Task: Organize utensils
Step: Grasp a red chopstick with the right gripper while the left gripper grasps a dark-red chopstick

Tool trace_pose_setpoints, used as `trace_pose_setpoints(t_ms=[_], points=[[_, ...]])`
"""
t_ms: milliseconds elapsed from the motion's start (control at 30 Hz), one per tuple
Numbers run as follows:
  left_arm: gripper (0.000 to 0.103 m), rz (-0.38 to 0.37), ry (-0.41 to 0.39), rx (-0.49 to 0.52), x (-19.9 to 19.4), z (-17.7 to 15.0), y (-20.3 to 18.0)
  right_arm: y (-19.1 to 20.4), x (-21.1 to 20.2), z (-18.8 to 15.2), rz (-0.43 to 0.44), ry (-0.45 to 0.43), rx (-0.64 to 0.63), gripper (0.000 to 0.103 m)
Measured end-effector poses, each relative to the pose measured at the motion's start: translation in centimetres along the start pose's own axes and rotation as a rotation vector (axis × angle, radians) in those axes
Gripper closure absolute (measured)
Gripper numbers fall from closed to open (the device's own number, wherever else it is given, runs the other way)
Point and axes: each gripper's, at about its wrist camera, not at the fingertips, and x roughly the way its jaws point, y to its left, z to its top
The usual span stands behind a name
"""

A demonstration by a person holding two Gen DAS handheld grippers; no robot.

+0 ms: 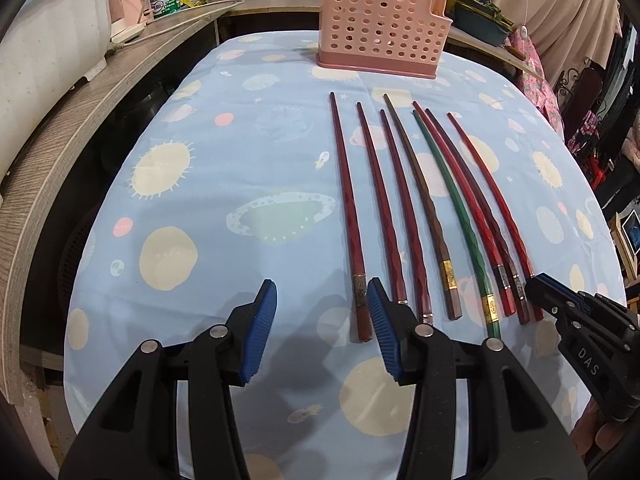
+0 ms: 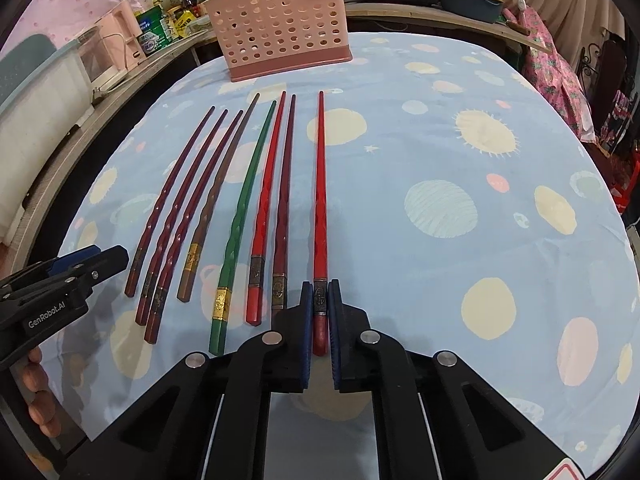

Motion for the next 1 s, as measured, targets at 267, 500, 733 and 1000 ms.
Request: trace_pose_setpoints(t_ms=[267, 500, 733, 1000], points=[[0.058, -0.002, 0.017, 0.006, 0.7, -0.2, -0.5, -0.3, -0.1, -0.1, 0.004, 0.001, 0.009, 0.096], [0.058, 0.012, 0.02, 0.013, 1.2, -0.3, -0.7, -0.3, -0.2, -0.2, 0.005, 0.0, 0.008, 0.096], [0.06, 0.026, 0.012, 0.019, 1.4, -0.3, -0.8, -0.3, -0.2, -0.3, 0.005, -0.005, 0.012, 0.096], [0.088, 0.024, 0.012, 0.015, 1.2, -0.3, -0.4, -0.3, -0.2, -0.3, 0.007, -0.005, 0.013, 0.096]])
